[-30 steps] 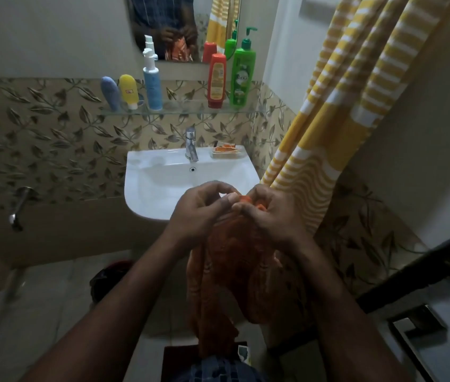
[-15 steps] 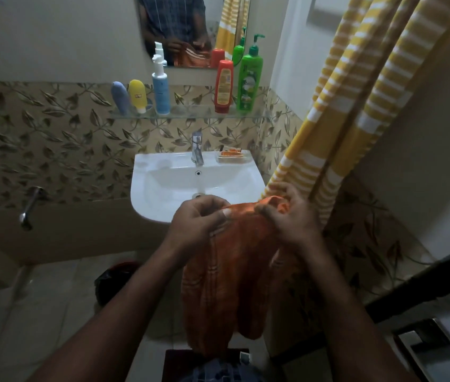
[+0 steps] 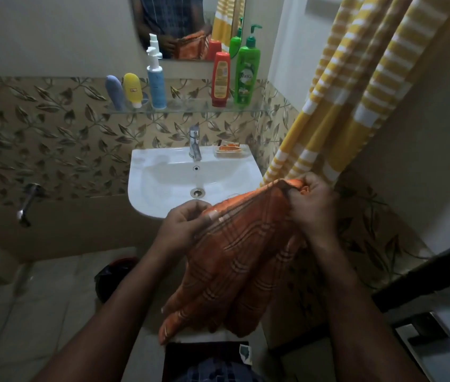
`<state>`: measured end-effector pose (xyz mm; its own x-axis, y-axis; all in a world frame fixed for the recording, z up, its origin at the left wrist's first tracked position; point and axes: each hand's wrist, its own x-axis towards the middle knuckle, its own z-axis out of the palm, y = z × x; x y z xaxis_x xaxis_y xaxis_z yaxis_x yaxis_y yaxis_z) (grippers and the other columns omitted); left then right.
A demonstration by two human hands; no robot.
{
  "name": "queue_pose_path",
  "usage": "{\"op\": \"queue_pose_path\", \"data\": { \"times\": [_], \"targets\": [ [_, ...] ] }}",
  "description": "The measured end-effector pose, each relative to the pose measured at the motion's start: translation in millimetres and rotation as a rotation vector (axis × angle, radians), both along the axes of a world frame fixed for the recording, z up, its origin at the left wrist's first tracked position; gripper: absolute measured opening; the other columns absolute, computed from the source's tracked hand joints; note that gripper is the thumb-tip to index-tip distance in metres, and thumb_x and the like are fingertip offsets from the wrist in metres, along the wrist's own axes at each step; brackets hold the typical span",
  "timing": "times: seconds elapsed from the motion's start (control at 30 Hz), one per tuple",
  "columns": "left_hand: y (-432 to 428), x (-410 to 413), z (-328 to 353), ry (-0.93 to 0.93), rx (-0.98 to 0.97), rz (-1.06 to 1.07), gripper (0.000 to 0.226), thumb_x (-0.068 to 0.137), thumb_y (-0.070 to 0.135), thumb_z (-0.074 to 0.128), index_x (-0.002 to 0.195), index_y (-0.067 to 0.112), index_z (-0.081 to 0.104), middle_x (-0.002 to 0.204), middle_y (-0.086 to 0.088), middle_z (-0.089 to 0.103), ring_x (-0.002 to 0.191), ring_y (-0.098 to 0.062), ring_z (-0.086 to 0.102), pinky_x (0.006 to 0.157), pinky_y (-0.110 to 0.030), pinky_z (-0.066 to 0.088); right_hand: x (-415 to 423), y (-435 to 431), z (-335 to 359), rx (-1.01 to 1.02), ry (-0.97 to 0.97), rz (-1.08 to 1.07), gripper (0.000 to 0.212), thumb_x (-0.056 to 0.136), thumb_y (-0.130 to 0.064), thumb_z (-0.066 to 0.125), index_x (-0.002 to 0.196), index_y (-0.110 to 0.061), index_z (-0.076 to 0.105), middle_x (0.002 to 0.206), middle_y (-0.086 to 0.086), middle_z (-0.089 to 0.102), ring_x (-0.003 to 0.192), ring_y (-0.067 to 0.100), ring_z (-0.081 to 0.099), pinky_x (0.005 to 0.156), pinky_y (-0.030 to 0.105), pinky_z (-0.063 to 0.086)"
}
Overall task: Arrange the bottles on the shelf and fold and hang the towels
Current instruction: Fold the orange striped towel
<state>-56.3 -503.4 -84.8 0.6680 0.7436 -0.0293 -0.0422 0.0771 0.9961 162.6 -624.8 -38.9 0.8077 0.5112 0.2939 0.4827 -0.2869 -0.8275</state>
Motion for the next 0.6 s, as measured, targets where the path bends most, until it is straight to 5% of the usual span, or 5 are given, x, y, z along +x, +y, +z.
{"op": "queue_pose_path", "data": {
  "times": [0.13,0.23,0.3,0.43,0.6],
  "targets": [
    [3.0,-0.1,9.9,0.02,0.179,0.001,0.004,0.095,0.008,0.073,0.097,0.01,0.076,0.085,0.001,0.079,0.079,-0.01,0.073,0.074,-0.025,0.058,-22.4,2.6,-8.4,-0.256,-0.013,0.402,0.051,0.075,-0.04,0.089,0.122,-0.033,0.07,0.104,-0.005,0.074,0.096,0.01,0.068,0.085,0.029,0.055],
    [-1.9,5.4,22.3,0.054,0.335,-0.119,0.012,0.093,0.021,0.077,0.103,0.016,0.08,0.097,-0.002,0.081,0.094,-0.019,0.077,0.085,-0.038,0.062,-53.1,11.2,-10.3,-0.289,-0.102,0.623,0.017,0.082,-0.025,0.084,0.092,-0.023,0.071,0.081,-0.007,0.068,0.078,0.002,0.06,0.067,0.029,0.045],
    [-3.0,9.3,26.2,0.064,0.357,-0.154,0.017,0.094,0.024,0.077,0.109,0.017,0.079,0.096,0.002,0.08,0.093,-0.018,0.077,0.086,-0.041,0.062,-57.2,13.4,-10.0,-0.218,-0.165,0.549,0.016,0.083,-0.017,0.075,0.076,-0.023,0.062,0.069,-0.007,0.062,0.07,0.006,0.056,0.061,0.033,0.039],
    [2.2,4.4,13.9,0.186,0.275,-0.19,0.026,0.083,0.039,0.079,0.106,0.03,0.071,0.081,0.002,0.073,0.076,-0.022,0.072,0.07,-0.044,0.058,-30.6,7.0,1.2,0.018,0.003,0.267,0.014,0.083,-0.023,0.079,0.075,-0.025,0.067,0.07,-0.004,0.069,0.069,0.016,0.067,0.064,0.037,0.055],
    [4.3,-10.2,-7.1,0.094,0.118,-0.108,0.036,0.083,0.036,0.079,0.097,0.004,0.07,0.086,-0.008,0.073,0.08,-0.021,0.068,0.078,-0.039,0.053,-4.4,6.1,-5.0,0.016,0.046,-0.003,0.023,0.08,-0.042,0.079,0.082,-0.023,0.066,0.082,0.005,0.075,0.082,0.033,0.072,0.072,0.046,0.059]
  ]
}}
